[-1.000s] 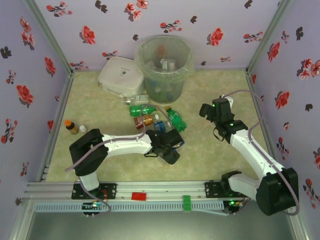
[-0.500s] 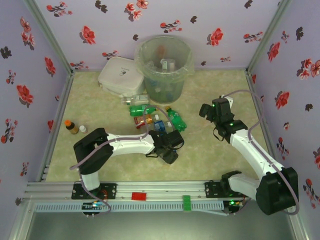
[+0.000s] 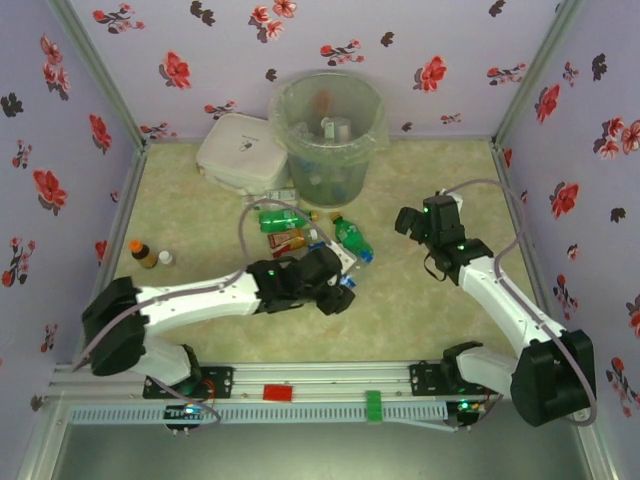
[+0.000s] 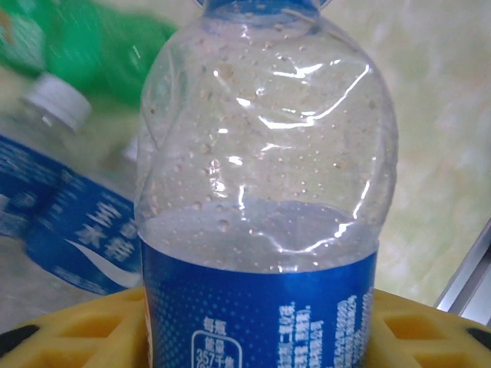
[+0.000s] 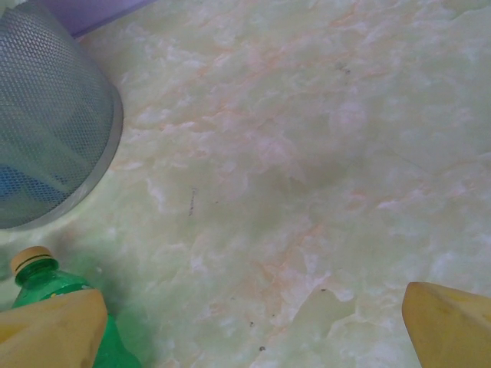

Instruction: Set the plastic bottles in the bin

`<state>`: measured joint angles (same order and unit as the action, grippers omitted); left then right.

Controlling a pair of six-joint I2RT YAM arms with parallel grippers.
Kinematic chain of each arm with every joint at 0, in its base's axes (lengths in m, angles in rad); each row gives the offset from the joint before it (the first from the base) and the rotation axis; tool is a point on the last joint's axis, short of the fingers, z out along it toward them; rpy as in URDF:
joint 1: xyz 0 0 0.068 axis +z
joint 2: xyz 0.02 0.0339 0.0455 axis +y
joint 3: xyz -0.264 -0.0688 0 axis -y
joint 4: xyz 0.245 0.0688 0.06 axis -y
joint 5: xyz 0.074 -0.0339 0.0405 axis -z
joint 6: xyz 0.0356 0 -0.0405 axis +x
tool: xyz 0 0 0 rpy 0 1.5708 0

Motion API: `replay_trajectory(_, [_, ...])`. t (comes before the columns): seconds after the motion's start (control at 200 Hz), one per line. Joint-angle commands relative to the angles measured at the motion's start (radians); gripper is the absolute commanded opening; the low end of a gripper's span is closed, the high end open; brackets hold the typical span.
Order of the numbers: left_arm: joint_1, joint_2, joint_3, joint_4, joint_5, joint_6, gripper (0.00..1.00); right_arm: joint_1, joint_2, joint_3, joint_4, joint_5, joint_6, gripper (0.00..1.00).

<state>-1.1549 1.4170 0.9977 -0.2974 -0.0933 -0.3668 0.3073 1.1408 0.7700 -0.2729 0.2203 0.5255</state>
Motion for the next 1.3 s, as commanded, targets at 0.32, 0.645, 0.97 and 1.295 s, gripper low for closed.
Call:
replay_trajectory(0.32, [0.268, -0.193, 0.044, 0.386, -0.043, 0.108, 0.48, -0.005, 0.056, 0.006, 0.131, -0.212, 0.066, 1.00])
replay_trajectory(0.645, [0.470, -0.013, 0.417, 0.347, 0.070, 0.253, 0.47, -0.004, 0.057, -0.020, 0.178, -0.276, 0.118, 1.00])
replay_trajectory(0.97, [0.593, 0.345, 0.922, 0.076, 0.193, 0.309, 0.46, -0.003, 0.008, -0.060, 0.182, -0.316, 0.143, 1.00])
replay_trajectory(1.295, [0.621, 0.755, 1.523, -0.311, 0.193, 0.314, 0.47, -0.004, -0.042, -0.074, 0.165, -0.310, 0.143, 1.00])
